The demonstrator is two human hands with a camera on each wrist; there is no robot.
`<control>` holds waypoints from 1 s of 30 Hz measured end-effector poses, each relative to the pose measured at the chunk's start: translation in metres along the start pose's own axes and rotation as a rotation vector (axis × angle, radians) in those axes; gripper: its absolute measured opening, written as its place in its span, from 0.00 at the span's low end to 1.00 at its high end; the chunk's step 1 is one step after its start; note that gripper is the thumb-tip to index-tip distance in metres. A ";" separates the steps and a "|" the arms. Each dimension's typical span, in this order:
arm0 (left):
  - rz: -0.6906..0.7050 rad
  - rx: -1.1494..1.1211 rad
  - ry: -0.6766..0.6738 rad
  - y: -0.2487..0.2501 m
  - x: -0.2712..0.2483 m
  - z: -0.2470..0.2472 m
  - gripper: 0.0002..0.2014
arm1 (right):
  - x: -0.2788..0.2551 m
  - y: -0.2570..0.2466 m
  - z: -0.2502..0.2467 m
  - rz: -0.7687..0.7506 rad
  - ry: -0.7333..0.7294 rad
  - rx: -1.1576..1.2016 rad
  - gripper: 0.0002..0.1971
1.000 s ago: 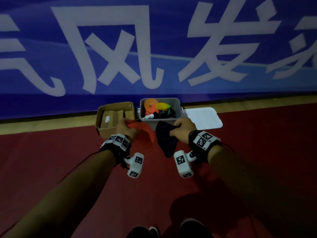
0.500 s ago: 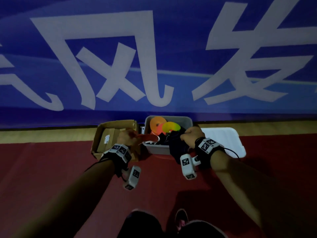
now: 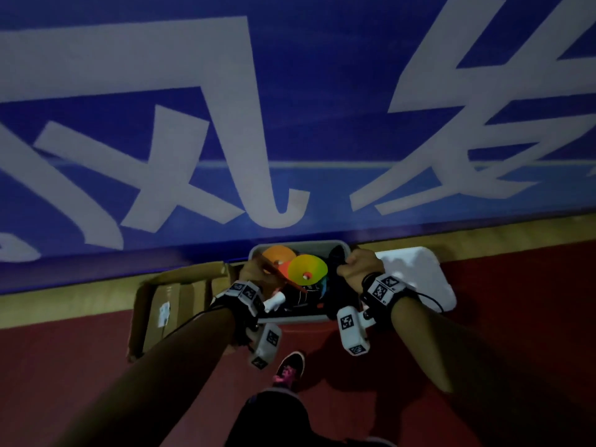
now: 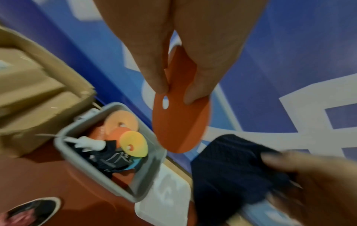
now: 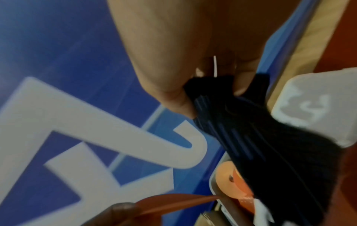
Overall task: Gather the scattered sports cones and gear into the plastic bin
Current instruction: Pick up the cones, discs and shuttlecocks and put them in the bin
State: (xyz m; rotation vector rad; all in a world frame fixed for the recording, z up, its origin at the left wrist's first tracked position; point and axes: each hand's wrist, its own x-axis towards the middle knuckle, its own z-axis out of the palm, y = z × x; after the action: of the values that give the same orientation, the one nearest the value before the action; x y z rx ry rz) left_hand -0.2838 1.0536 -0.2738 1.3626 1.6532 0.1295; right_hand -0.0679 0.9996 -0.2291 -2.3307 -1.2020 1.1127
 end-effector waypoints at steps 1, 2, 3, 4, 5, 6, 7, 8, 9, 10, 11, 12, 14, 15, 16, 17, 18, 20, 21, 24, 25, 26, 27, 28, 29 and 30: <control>0.009 0.032 -0.030 0.009 0.014 -0.004 0.09 | 0.012 -0.011 0.000 0.009 0.009 0.003 0.09; 0.033 0.058 -0.048 0.018 0.030 -0.009 0.06 | 0.025 -0.023 -0.001 0.002 0.033 0.011 0.05; 0.028 0.038 -0.062 0.021 0.051 -0.010 0.07 | 0.037 -0.032 -0.003 -0.010 0.060 0.016 0.06; 0.026 -0.007 -0.078 0.027 0.065 -0.012 0.09 | 0.048 -0.040 -0.004 -0.022 0.071 0.017 0.08; 0.011 -0.037 -0.113 0.029 0.080 -0.013 0.09 | 0.057 -0.047 -0.006 -0.036 0.062 0.015 0.09; 0.001 -0.034 -0.172 0.037 0.087 -0.015 0.09 | 0.066 -0.051 -0.008 -0.029 0.038 0.014 0.09; -0.025 -0.050 -0.237 0.043 0.095 -0.017 0.09 | 0.073 -0.052 -0.008 -0.012 0.014 0.031 0.07; -0.053 -0.081 -0.292 0.046 0.101 -0.018 0.10 | 0.078 -0.050 -0.008 0.027 0.003 0.056 0.06; -0.099 -0.135 -0.335 0.051 0.105 -0.020 0.08 | 0.081 -0.046 -0.009 0.049 0.004 0.074 0.05; -0.102 -0.135 -0.358 0.057 0.110 -0.020 0.06 | 0.083 -0.040 -0.011 0.062 0.024 0.086 0.04; -0.121 -0.155 -0.370 0.061 0.114 -0.020 0.07 | 0.082 -0.033 -0.013 0.069 0.052 0.092 0.05; -0.123 -0.142 -0.388 0.065 0.117 -0.015 0.08 | 0.079 -0.029 -0.018 0.088 0.086 0.115 0.05; -0.117 -0.146 -0.426 0.083 0.120 -0.007 0.15 | 0.070 -0.015 -0.031 0.152 0.141 0.171 0.10; -0.112 -0.145 -0.434 0.093 0.117 0.003 0.18 | 0.065 -0.007 -0.039 0.184 0.158 0.178 0.12; -0.073 -0.117 -0.459 0.107 0.108 0.013 0.15 | 0.057 0.001 -0.048 0.222 0.168 0.201 0.14; -0.017 -0.093 -0.450 0.121 0.100 0.021 0.11 | 0.051 0.011 -0.054 0.253 0.183 0.261 0.14; -0.003 -0.092 -0.469 0.139 0.082 0.033 0.09 | 0.041 0.024 -0.062 0.284 0.223 0.335 0.16; 0.014 -0.167 -0.498 0.170 0.041 0.056 0.06 | 0.016 0.052 -0.074 0.316 0.307 0.416 0.19; 0.023 -0.145 -0.511 0.181 0.026 0.069 0.09 | 0.001 0.063 -0.079 0.323 0.345 0.442 0.20; 0.052 -0.141 -0.712 0.202 -0.040 0.119 0.13 | -0.063 0.103 -0.094 0.360 0.455 0.537 0.20; 0.086 -0.124 -0.746 0.203 -0.066 0.136 0.12 | -0.087 0.120 -0.097 0.376 0.497 0.551 0.18; 0.113 -0.074 -0.782 0.203 -0.100 0.157 0.10 | -0.120 0.143 -0.097 0.405 0.546 0.564 0.15; 0.156 -0.030 -0.810 0.200 -0.130 0.175 0.08 | -0.148 0.164 -0.096 0.423 0.590 0.576 0.13; 0.206 0.017 -0.843 0.193 -0.157 0.195 0.07 | -0.177 0.184 -0.093 0.440 0.638 0.602 0.11; 0.265 0.063 -0.888 0.186 -0.185 0.215 0.07 | -0.206 0.203 -0.089 0.462 0.691 0.640 0.08; 0.330 0.118 -0.933 0.175 -0.216 0.241 0.07 | -0.242 0.226 -0.082 0.496 0.753 0.695 0.07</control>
State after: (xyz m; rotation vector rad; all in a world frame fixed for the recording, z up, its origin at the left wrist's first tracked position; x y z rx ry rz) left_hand -0.0072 0.8338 -0.1709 1.4535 0.6627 -0.3721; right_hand 0.0356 0.6779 -0.1793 -2.1525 0.0431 0.5163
